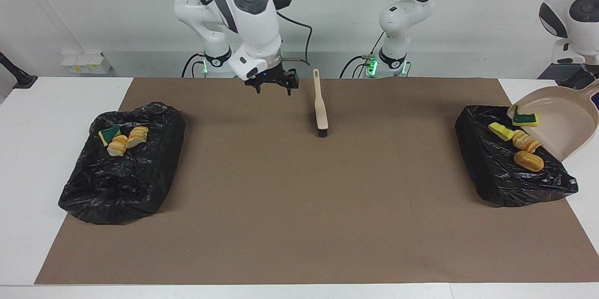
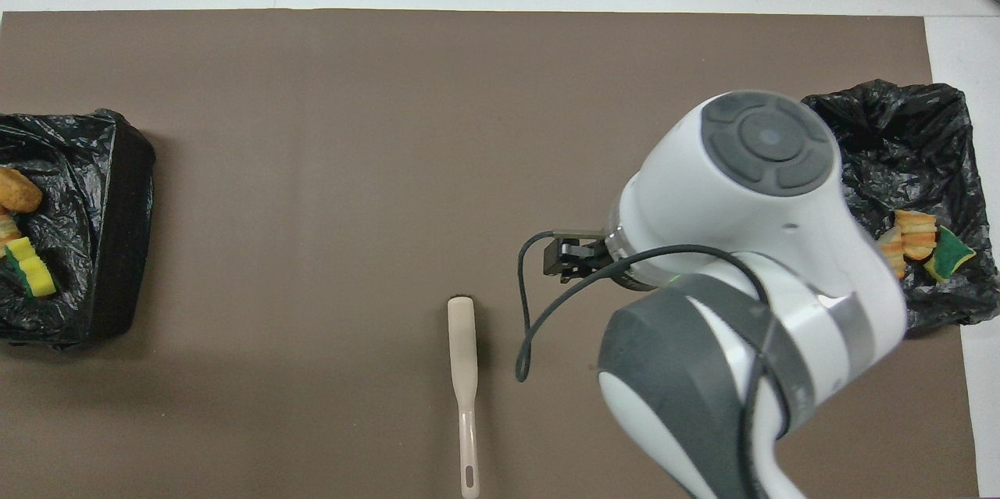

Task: Sweep and dump trash in bin
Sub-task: 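Lay the brush on the mat center with the right gripper and withdraw, then bring the dustpan back and set it on the mat with the left gripper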

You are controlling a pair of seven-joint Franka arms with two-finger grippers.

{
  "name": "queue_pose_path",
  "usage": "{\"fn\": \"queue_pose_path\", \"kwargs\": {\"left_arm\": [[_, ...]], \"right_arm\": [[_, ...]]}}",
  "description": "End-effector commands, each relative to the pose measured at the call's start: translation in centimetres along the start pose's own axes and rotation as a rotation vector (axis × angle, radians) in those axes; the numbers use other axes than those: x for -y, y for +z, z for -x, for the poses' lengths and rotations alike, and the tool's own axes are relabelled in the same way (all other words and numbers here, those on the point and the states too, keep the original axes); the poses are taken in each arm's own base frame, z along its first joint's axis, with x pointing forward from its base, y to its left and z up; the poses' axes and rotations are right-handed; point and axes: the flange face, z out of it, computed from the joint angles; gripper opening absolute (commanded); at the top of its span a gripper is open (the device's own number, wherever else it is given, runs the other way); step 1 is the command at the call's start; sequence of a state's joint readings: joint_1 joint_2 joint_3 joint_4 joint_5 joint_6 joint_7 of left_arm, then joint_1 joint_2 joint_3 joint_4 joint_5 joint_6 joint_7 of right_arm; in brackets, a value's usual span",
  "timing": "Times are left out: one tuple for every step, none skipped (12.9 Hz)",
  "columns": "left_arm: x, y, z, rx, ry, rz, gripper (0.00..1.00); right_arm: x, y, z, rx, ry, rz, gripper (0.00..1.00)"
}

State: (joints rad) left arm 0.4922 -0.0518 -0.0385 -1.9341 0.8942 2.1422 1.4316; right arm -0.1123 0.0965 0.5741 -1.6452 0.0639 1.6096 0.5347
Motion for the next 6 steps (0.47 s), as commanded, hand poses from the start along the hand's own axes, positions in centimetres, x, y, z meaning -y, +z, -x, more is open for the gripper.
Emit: {"fn": "queue_pose_path", "kwargs": {"left_arm": [[0.0,-2.2,1.4,0.082,0.008,0.000,0.00],[0.4,-3.4,1.6,0.094,0.012,-0.004,0.00],[0.4,-3.9,1.6,0.097,0.007,0.016,0.00],[0.7,-4.8,0.6,0.083,0.005,0.020,0.00],[0.7,-5.0,0.0,0.051,-0.003,0.027,0.00],[0.6,-5.0,-0.9,-0.045,-0.042,0.043,0.00]], "right_arm": [[-5.2,-4.2,-2.2,-0.024,-0.086,0.005,1.00],[-7.1,-5.3,-2.7,-0.028,-0.083,0.003,1.00],[-8.3,-6.2,-2.9,-0.030,-0.077,0.007,1.00],[-9.2,-6.8,-2.9,-0.035,-0.064,0.028,1.00],[-9.7,-7.5,-2.6,-0.057,-0.056,0.055,1.00],[-10.5,-7.9,-2.5,-0.070,-0.040,0.070,1.00]]}}
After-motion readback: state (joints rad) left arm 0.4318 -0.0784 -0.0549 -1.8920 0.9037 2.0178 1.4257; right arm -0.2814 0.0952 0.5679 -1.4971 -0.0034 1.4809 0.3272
